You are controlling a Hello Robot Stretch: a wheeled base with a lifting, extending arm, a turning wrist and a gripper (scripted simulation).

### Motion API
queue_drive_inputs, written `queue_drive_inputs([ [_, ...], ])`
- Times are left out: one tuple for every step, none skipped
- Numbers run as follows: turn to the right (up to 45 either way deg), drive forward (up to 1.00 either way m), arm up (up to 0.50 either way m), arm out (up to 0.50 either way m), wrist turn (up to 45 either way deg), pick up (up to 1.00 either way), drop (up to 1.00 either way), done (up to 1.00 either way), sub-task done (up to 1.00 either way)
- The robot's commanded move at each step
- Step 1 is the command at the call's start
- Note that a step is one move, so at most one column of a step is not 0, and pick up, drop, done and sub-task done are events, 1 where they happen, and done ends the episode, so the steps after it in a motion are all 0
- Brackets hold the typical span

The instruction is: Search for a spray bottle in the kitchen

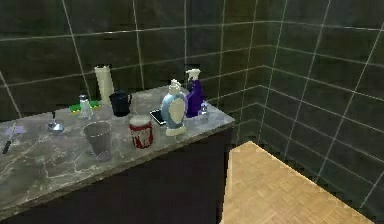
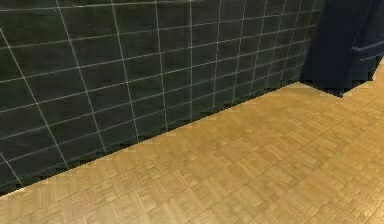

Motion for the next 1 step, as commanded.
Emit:
queue_drive_inputs([
  [0.0,0.00,0.00,0.00,0.0,0.00,0.00,1.00,0.00],
])
